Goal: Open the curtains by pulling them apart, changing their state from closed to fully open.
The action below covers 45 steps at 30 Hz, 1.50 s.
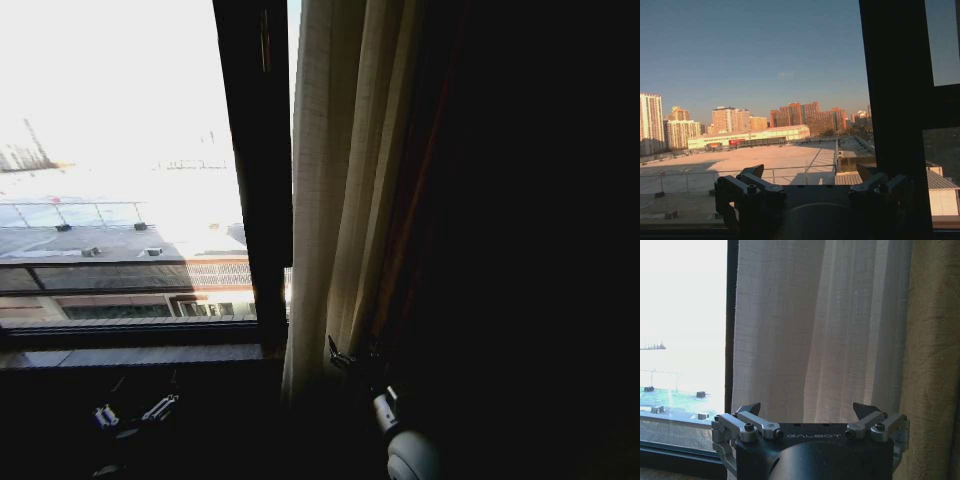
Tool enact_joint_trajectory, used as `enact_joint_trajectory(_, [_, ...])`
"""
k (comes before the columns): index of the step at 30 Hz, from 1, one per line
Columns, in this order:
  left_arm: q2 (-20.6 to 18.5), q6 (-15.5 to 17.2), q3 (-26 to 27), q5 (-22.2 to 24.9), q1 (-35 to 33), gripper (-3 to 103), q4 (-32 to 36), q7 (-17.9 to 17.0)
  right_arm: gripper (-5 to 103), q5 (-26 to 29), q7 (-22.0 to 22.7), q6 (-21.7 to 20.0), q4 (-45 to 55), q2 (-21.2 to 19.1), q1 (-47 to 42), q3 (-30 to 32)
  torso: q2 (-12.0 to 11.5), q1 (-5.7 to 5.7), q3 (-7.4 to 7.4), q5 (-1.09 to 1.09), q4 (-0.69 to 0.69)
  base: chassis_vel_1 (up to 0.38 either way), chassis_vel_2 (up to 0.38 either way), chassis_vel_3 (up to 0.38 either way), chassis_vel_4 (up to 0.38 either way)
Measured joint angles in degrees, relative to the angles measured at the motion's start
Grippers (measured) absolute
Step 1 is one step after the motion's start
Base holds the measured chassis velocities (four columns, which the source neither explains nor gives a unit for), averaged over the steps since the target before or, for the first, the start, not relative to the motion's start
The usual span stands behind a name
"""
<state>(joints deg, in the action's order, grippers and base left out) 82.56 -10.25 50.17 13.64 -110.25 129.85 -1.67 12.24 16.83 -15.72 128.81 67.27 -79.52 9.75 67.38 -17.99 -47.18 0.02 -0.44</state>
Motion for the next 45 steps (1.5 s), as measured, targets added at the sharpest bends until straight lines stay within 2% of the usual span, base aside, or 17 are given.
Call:
enact_joint_trajectory(13, [-0.10, -0.17, 0.06, -0.24, -0.46, 100, 0.20, 0.14, 100, 0.13, -0.28, 0.00, 0.73, -0.67, -0.57, 0.60, 0.00, 0.00, 0.00, -0.02, 0.00, 0.235, 0.237, -0.255, -0.253])
enact_joint_trajectory(31, [-0.38, -0.58, 0.19, -0.24, -0.82, 100, 0.29, 0.25, 100, -1.91, -0.15, -0.03, -0.63, 0.49, -1.08, -0.85, 0.00, 0.00, 0.00, -0.01, -0.01, 0.345, 0.360, -0.359, -0.350])
enact_joint_trajectory(45, [-1.12, -2.84, 0.24, -0.22, -1.64, 100, -0.66, 0.39, 100, -4.52, -0.22, 0.09, -1.86, 1.08, -1.88, -1.23, -0.01, 0.00, -0.01, -0.01, 0.00, 0.355, 0.353, -0.349, -0.352])
